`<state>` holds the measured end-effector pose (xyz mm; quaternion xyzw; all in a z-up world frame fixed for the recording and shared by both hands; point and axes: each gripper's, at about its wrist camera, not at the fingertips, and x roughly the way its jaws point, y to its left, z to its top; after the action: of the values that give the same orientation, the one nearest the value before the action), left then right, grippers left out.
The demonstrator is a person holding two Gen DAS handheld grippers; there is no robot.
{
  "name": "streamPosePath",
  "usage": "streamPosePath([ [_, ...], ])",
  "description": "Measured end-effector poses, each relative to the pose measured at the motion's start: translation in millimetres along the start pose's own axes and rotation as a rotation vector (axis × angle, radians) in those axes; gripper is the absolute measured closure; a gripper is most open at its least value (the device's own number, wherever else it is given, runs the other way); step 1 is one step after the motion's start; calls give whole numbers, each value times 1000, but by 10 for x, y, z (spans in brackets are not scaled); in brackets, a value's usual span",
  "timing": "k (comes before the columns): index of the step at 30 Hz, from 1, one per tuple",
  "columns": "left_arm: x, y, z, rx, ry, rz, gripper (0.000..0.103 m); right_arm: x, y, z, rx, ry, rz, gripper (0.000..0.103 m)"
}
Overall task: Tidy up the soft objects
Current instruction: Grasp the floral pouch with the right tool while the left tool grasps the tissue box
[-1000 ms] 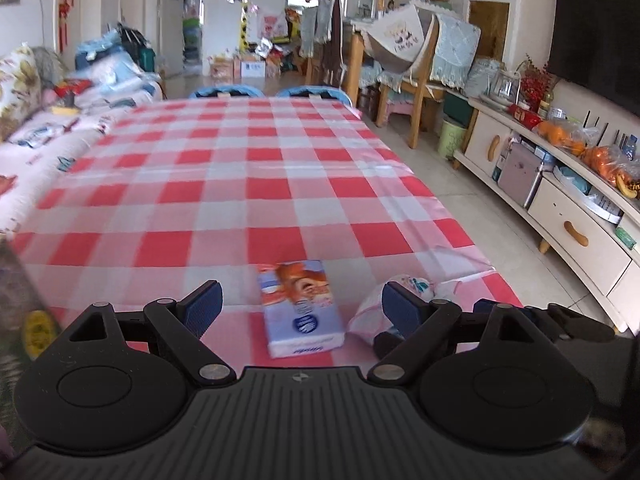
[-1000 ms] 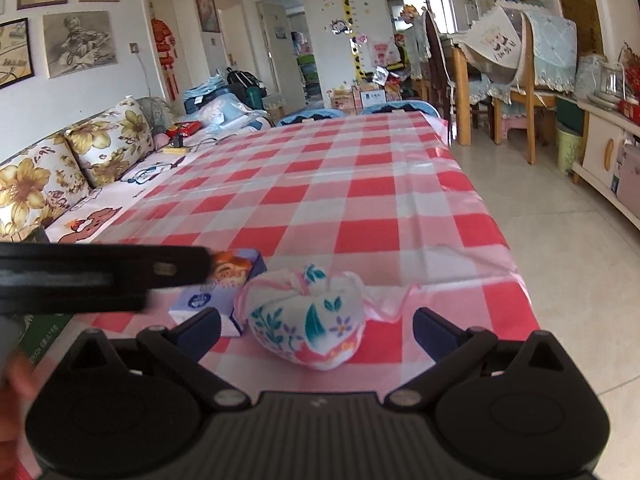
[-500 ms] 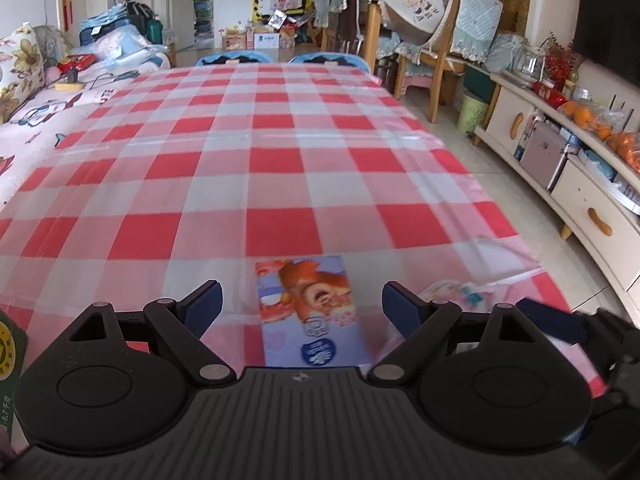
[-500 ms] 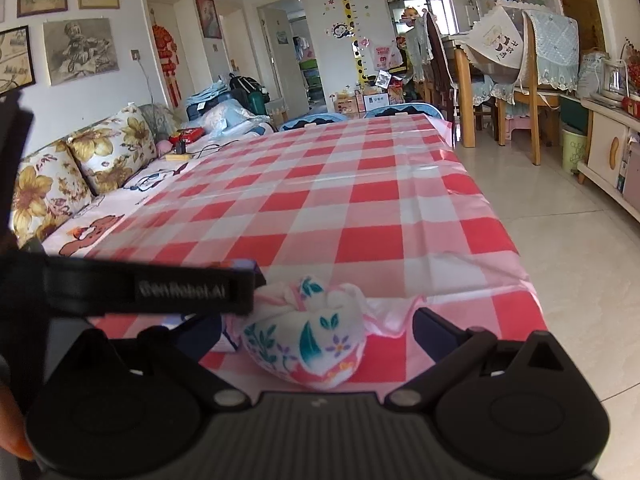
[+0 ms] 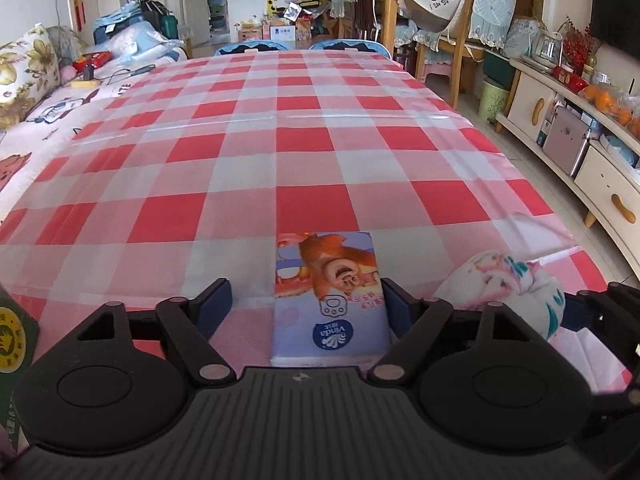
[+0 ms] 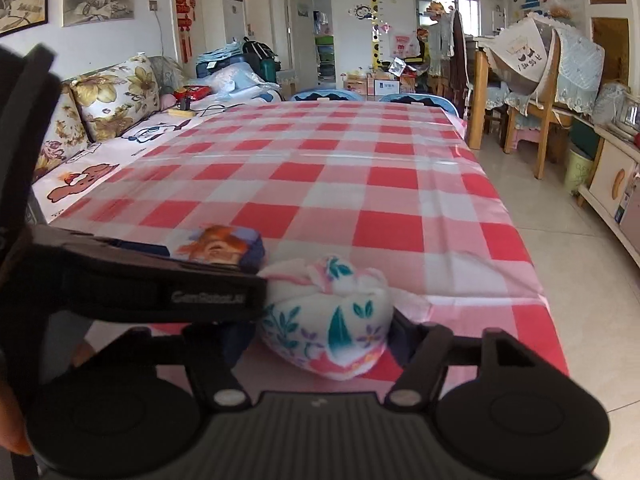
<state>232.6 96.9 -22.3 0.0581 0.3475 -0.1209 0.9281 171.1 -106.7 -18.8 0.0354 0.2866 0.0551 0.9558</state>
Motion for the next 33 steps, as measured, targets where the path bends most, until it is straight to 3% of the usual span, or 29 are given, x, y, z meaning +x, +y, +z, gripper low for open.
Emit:
streamPosePath([
  [8,-105,57,-82,13,-19,-11,26,-13,121,-24,-78,3,30,36],
  [10,-131,91,-102,10,-21,-12,36,-22,153,-35,-93,6,20,37],
  [18,-220,295,-212,0,-33,-2,38,-45,99,-57,-45,10,25,37],
  [33,-547,322,-556,-41,-72,63,38,-181,264,-186,-93,17,-30,38],
])
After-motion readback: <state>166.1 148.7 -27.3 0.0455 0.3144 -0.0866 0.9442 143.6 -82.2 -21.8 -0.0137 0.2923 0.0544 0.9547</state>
